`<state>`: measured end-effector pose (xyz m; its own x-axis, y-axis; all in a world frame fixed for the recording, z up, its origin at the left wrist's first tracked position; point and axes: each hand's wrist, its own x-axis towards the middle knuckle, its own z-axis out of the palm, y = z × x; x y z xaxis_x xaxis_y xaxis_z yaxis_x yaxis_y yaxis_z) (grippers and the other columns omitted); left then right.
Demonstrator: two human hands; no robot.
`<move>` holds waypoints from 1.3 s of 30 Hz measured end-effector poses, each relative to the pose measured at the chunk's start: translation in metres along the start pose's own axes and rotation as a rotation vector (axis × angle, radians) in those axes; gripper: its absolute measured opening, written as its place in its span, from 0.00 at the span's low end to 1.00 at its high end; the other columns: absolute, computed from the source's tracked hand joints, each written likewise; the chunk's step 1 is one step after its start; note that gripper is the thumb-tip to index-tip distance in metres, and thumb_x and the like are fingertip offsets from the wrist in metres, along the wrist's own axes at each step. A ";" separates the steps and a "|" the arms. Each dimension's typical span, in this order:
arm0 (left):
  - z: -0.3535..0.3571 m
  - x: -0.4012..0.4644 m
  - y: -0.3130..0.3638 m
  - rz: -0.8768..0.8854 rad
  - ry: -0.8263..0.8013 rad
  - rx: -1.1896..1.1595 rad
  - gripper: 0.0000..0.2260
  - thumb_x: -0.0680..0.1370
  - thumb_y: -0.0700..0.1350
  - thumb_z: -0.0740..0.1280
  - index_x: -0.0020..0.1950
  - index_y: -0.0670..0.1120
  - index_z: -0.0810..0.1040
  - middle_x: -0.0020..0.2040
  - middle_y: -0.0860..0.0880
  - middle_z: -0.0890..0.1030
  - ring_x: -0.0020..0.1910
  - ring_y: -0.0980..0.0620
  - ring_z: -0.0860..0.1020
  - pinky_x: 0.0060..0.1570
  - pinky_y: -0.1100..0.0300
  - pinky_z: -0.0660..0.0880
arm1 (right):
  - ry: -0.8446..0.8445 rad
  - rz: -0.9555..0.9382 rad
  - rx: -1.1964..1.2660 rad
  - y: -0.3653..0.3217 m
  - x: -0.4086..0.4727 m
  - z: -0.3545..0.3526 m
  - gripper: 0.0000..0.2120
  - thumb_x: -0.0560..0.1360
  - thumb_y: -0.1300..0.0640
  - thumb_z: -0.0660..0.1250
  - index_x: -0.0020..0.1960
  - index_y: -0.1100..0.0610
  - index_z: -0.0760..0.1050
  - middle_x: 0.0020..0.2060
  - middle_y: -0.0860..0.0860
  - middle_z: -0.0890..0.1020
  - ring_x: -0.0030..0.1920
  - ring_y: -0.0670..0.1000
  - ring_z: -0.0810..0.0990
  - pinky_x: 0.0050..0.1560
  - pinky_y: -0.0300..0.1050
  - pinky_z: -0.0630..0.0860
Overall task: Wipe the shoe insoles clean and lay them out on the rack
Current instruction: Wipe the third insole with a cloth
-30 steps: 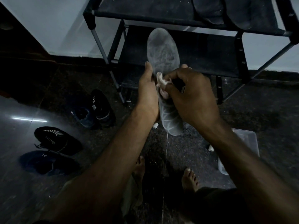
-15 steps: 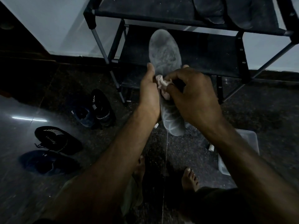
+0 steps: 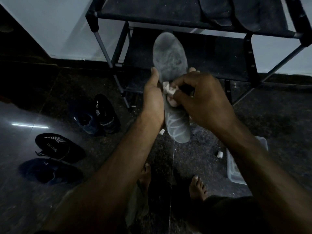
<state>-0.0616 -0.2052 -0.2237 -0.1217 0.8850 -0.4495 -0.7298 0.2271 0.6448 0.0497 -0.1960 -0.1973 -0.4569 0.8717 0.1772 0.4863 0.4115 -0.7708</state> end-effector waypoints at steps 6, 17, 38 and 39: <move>-0.003 0.000 0.009 -0.069 -0.132 -0.229 0.33 0.83 0.61 0.49 0.62 0.32 0.76 0.64 0.31 0.76 0.65 0.36 0.74 0.68 0.45 0.70 | -0.172 -0.041 0.006 -0.007 -0.004 -0.005 0.02 0.74 0.60 0.71 0.46 0.55 0.82 0.38 0.44 0.84 0.40 0.39 0.81 0.43 0.32 0.77; -0.002 0.003 0.000 -0.043 -0.114 -0.078 0.29 0.84 0.58 0.47 0.54 0.39 0.80 0.45 0.41 0.85 0.44 0.47 0.85 0.44 0.55 0.83 | 0.040 0.055 0.026 0.010 0.002 -0.009 0.02 0.75 0.59 0.71 0.47 0.55 0.82 0.41 0.44 0.83 0.42 0.41 0.82 0.45 0.33 0.78; 0.001 -0.002 -0.002 -0.021 -0.082 -0.081 0.26 0.84 0.57 0.51 0.56 0.39 0.79 0.47 0.41 0.85 0.46 0.47 0.84 0.50 0.55 0.81 | 0.075 -0.019 -0.062 0.005 0.000 -0.003 0.02 0.75 0.61 0.70 0.46 0.57 0.82 0.38 0.43 0.80 0.40 0.40 0.79 0.42 0.30 0.74; 0.001 -0.002 -0.004 -0.021 -0.078 -0.059 0.24 0.84 0.57 0.52 0.55 0.40 0.79 0.46 0.42 0.85 0.46 0.48 0.84 0.49 0.56 0.81 | 0.159 -0.025 -0.089 0.006 0.000 0.003 0.02 0.75 0.61 0.70 0.46 0.58 0.82 0.39 0.47 0.81 0.41 0.42 0.78 0.43 0.35 0.75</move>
<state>-0.0577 -0.2074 -0.2243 -0.0547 0.9095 -0.4120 -0.7706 0.2240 0.5967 0.0509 -0.1941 -0.2038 -0.3495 0.8890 0.2958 0.5436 0.4495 -0.7088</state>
